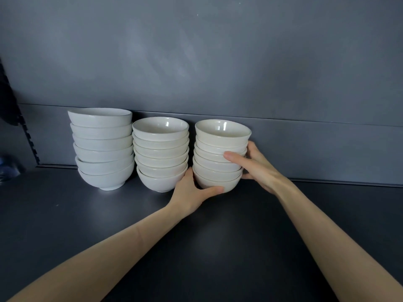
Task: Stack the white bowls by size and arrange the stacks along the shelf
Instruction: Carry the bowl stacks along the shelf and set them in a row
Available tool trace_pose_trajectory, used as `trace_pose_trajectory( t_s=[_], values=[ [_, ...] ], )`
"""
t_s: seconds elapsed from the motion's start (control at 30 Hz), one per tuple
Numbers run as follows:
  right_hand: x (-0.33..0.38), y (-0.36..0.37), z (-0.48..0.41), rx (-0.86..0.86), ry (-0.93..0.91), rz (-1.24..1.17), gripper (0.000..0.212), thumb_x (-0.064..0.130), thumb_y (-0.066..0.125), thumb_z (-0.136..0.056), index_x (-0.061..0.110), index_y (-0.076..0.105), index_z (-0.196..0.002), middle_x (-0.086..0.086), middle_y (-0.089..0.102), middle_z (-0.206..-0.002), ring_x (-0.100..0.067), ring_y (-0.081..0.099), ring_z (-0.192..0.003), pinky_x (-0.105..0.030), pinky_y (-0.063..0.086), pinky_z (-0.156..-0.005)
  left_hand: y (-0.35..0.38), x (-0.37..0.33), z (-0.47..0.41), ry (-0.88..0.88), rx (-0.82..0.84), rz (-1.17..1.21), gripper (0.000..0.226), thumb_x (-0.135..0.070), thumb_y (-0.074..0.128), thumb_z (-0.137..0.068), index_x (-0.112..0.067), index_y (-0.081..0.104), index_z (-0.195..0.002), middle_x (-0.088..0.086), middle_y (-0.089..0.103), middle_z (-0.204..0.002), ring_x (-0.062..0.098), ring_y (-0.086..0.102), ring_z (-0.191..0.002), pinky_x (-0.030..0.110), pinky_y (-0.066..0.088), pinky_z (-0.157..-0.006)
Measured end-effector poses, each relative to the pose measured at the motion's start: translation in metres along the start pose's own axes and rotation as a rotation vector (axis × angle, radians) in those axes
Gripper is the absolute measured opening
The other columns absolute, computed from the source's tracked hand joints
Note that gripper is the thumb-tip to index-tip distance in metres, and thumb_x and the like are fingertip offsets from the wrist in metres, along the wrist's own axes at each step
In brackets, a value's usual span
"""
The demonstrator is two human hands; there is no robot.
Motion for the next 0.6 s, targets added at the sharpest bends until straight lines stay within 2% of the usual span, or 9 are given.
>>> trace_pose_trajectory(
  t_s=[0.17, 0.23, 0.3, 0.4, 0.5, 0.6],
  values=[
    [0.005, -0.005, 0.006, 0.011, 0.026, 0.051, 0.08, 0.048, 0.073, -0.076, 0.03, 0.032, -0.142, 0.014, 0.05, -0.133, -0.013, 0.049, -0.123, -0.051, 0.043, -0.103, -0.001, -0.009, 0.005, -0.044, 0.055, -0.13, 0.075, -0.037, 0.083, -0.069, -0.018, 0.049, -0.133, -0.009, 0.059, -0.129, 0.01, 0.055, -0.117, 0.029, 0.044, -0.102],
    [0.007, -0.009, 0.013, 0.013, 0.038, 0.109, 0.079, 0.048, 0.071, -0.079, 0.031, 0.029, -0.144, 0.013, 0.046, -0.136, -0.014, 0.046, -0.126, -0.048, 0.044, -0.101, -0.006, -0.013, 0.011, -0.068, 0.055, -0.254, 0.055, -0.037, 0.077, -0.076, -0.012, 0.057, -0.121, -0.003, 0.065, -0.115, 0.014, 0.059, -0.106, 0.029, 0.048, -0.093],
    [0.007, -0.017, 0.022, -0.001, 0.054, 0.185, 0.08, 0.049, 0.07, -0.079, 0.03, 0.03, -0.146, 0.01, 0.043, -0.141, -0.015, 0.046, -0.127, -0.042, 0.046, -0.096, -0.016, -0.021, 0.02, -0.065, 0.025, -0.435, 0.037, -0.036, 0.069, -0.084, -0.005, 0.064, -0.102, 0.007, 0.069, -0.093, 0.02, 0.062, -0.087, 0.033, 0.049, -0.08],
    [0.007, -0.037, 0.039, -0.06, 0.053, 0.325, 0.071, 0.049, 0.068, -0.081, 0.027, 0.038, -0.142, 0.005, 0.041, -0.143, -0.014, 0.046, -0.126, -0.034, 0.047, -0.093, -0.018, -0.045, 0.038, 0.06, 0.029, -0.652, 0.032, -0.033, 0.062, -0.087, -0.001, 0.067, -0.086, 0.013, 0.07, -0.083, 0.017, 0.058, -0.073, 0.034, 0.049, -0.074],
    [0.014, -0.064, 0.06, -0.113, 0.043, 0.486, 0.053, 0.045, 0.067, -0.083, 0.024, 0.054, -0.13, 0.002, 0.051, -0.137, -0.013, 0.049, -0.122, -0.029, 0.043, -0.098, -0.004, -0.07, 0.048, 0.164, 0.093, -0.73, 0.025, -0.034, 0.061, -0.087, -0.011, 0.069, -0.092, 0.001, 0.069, -0.085, 0.017, 0.063, -0.085, 0.034, 0.052, -0.08],
    [0.024, -0.095, 0.085, -0.168, 0.054, 0.69, 0.045, 0.041, 0.067, -0.085, 0.02, 0.06, -0.124, -0.002, 0.055, -0.134, -0.017, 0.05, -0.123, -0.024, 0.035, -0.096, 0.021, -0.103, 0.05, 0.244, 0.163, -0.72, 0.029, -0.037, 0.063, -0.088, -0.018, 0.064, -0.11, -0.002, 0.067, -0.101, 0.018, 0.062, -0.096, 0.032, 0.049, -0.087]
  ],
)
Point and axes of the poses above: each hand's wrist, its own z-axis away from the middle knuckle, its own y-axis out of the palm, x = y × z, the point moved 10 cm from there along -z, towards the middle knuckle
